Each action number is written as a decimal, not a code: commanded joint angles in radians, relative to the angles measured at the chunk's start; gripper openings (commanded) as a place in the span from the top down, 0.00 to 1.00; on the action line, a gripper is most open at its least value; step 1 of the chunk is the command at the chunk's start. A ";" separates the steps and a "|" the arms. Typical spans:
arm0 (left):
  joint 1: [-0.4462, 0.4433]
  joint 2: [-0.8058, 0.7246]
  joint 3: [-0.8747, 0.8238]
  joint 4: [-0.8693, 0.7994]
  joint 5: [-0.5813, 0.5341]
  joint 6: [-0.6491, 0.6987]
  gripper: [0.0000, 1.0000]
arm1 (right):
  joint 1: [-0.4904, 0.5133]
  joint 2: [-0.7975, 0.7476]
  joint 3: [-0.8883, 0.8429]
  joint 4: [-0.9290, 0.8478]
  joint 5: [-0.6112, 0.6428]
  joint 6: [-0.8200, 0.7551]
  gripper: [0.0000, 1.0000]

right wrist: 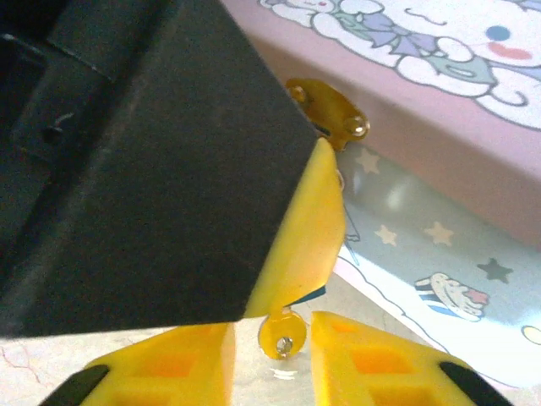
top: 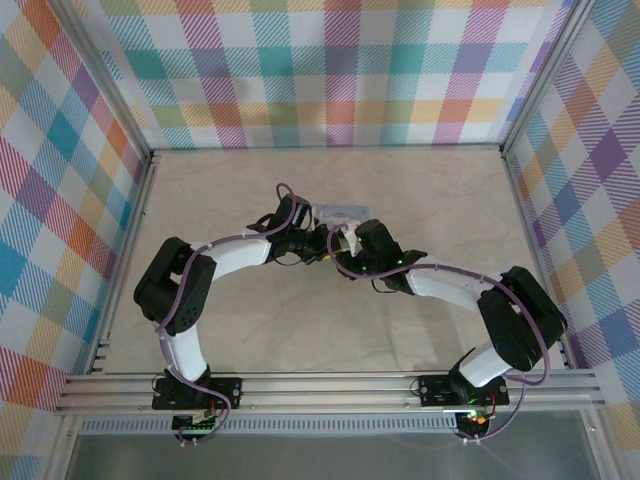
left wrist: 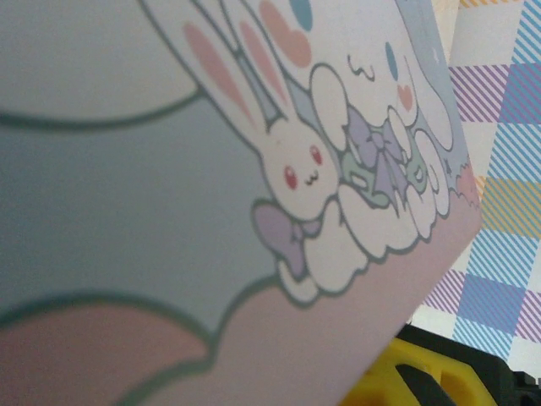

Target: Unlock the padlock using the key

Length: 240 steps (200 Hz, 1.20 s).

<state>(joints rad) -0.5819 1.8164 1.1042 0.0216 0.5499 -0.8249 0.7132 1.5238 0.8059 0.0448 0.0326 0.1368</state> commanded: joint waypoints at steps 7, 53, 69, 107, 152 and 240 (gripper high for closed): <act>-0.006 -0.030 -0.002 0.034 0.030 0.012 0.96 | 0.005 -0.047 -0.061 0.020 -0.022 0.038 0.66; -0.006 -0.023 -0.021 0.038 0.015 0.019 0.96 | 0.004 -0.157 -0.136 0.011 -0.002 0.069 0.64; -0.008 -0.017 -0.035 0.041 0.005 0.018 0.95 | 0.004 -0.176 -0.147 -0.002 0.002 0.079 0.64; -0.021 0.008 -0.069 0.038 -0.029 0.024 0.92 | 0.005 -0.173 -0.171 0.012 0.000 0.103 0.63; -0.036 0.038 -0.098 0.007 -0.087 0.022 0.81 | 0.004 -0.138 -0.180 0.041 -0.002 0.136 0.63; -0.039 -0.062 -0.102 -0.074 -0.137 0.064 0.67 | 0.005 -0.102 -0.175 0.067 -0.017 0.162 0.64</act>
<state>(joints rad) -0.6140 1.8252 1.0164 0.0135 0.4450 -0.7910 0.7132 1.4189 0.6338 0.0883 0.0257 0.2813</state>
